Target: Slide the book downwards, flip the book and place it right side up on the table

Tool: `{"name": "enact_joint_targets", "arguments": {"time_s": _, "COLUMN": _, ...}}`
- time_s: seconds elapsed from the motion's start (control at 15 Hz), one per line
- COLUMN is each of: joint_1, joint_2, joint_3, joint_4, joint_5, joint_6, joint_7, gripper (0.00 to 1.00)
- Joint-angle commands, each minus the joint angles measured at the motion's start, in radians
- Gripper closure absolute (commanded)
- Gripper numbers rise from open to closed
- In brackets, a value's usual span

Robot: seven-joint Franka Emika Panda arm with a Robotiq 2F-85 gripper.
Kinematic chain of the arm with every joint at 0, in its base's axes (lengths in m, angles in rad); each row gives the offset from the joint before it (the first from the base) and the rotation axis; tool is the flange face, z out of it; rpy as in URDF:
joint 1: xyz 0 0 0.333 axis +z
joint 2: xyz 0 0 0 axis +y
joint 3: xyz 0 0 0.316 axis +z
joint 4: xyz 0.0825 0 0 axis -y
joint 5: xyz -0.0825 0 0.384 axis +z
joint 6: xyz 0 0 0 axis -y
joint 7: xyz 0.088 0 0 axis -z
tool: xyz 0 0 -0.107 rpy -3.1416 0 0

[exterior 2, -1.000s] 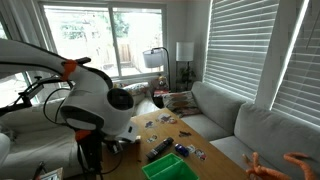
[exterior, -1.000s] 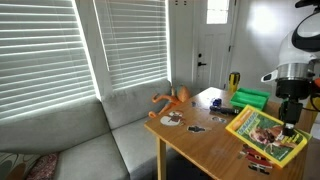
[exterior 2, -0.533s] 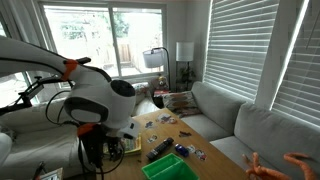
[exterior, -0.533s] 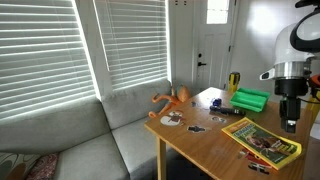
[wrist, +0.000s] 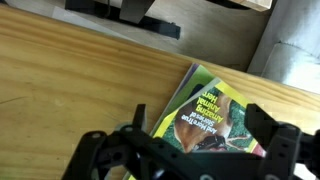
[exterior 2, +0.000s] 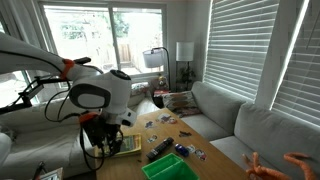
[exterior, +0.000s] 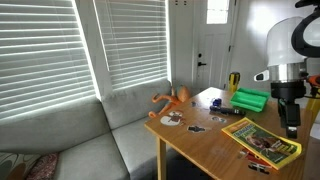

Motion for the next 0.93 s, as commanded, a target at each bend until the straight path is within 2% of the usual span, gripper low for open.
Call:
{"name": "enact_joint_targets", "arguments": {"time_s": 0.0, "joint_1": 0.012, "joint_2": -0.070, "joint_3": 0.054, "joint_4": -0.015, "joint_5": -0.070, "joint_6": 0.010, "joint_7": 0.105, "gripper": 0.00}}
{"name": "enact_joint_targets", "arguments": {"time_s": 0.53, "joint_1": 0.011, "joint_2": -0.220, "joint_3": 0.170, "joint_4": 0.049, "joint_5": -0.217, "joint_6": -0.089, "joint_7": 0.359, "gripper": 0.00}}
{"name": "enact_joint_targets", "arguments": {"time_s": 0.87, "joint_1": 0.007, "joint_2": -0.266, "joint_3": 0.213, "joint_4": 0.134, "joint_5": -0.273, "joint_6": -0.174, "joint_7": 0.469, "gripper": 0.00}}
